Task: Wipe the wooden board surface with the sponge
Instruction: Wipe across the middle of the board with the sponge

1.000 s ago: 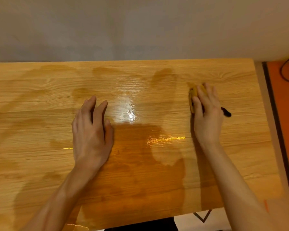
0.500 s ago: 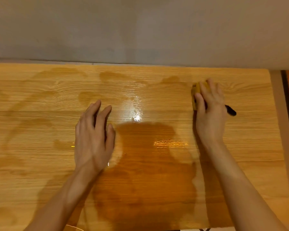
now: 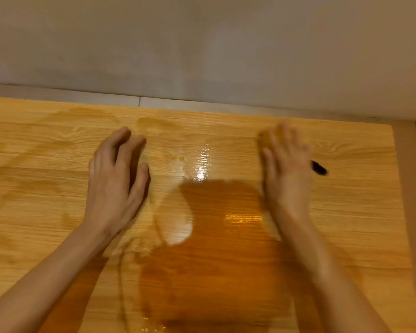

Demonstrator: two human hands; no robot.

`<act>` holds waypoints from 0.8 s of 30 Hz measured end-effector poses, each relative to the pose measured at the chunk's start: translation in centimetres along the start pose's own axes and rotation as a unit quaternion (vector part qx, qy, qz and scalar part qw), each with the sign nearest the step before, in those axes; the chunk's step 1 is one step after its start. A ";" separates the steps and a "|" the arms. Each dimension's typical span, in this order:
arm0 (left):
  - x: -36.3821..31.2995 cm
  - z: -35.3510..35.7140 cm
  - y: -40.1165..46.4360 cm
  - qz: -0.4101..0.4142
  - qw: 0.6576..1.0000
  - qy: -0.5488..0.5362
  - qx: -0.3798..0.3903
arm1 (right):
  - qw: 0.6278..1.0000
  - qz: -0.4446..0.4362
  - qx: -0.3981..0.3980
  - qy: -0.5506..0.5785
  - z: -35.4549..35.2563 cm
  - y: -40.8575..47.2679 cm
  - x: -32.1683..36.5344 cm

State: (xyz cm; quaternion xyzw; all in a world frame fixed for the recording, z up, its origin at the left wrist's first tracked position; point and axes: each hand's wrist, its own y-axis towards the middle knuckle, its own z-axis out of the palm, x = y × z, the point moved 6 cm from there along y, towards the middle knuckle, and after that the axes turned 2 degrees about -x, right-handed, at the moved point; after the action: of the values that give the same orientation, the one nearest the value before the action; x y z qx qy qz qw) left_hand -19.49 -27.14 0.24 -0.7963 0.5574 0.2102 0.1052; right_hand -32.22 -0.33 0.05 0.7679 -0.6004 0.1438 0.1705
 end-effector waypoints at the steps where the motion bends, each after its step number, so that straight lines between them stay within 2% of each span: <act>1: 0.1 0.2 0.7 -0.003 1.000 0.002 -0.002 | 0.999 0.047 -0.022 0.012 -1.3 0.1 -2.2; 3: 0.5 0.7 1.3 -0.006 1.000 0.010 -0.005 | 0.991 0.118 -0.052 0.038 -2.1 0.3 -3.7; 5: 0.8 1.0 1.3 -0.003 1.000 0.017 -0.012 | 0.990 0.123 -0.063 0.023 -0.7 1.0 -1.2; 7: 0.9 1.0 1.4 -0.003 1.000 0.022 -0.018 | 0.997 0.052 -0.057 -0.007 1.8 1.4 4.2; 10: 0.9 1.1 1.3 -0.006 0.999 0.031 -0.019 | 0.998 -0.046 -0.037 0.034 5.2 0.8 10.8; 12: 0.8 1.1 1.1 -0.006 0.999 0.032 -0.018 | 0.991 -0.126 0.017 0.041 5.4 1.0 11.6; 14: 0.8 1.1 1.1 -0.005 0.999 0.029 -0.018 | 0.987 -0.155 0.038 0.010 3.9 1.7 8.3; 16: 1.0 1.1 1.1 -0.003 0.999 0.027 -0.021 | 0.995 -0.095 0.016 0.007 1.2 2.5 2.5; 18: 1.0 1.1 1.1 -0.003 0.999 0.027 -0.022 | 0.999 0.023 0.002 0.036 -1.3 2.9 -2.6; 20: 1.1 1.2 1.1 -0.006 0.999 0.027 -0.023 | 0.994 0.096 -0.031 0.052 -1.7 2.8 -3.1; 22: 1.1 1.1 1.2 -0.007 0.999 0.027 -0.023 | 0.996 0.074 -0.043 0.032 0.0 3.1 0.7; 24: 1.2 1.0 1.4 -0.008 0.999 0.029 -0.022 | 1.000 0.004 -0.015 0.006 2.9 3.3 6.3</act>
State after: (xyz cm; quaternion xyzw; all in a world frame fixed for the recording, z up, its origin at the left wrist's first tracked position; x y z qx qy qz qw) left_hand -20.65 -28.22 -1.08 -0.8087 0.5488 0.1986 0.0733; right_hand -33.88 -7.88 0.39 0.7620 -0.6044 0.1403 0.1854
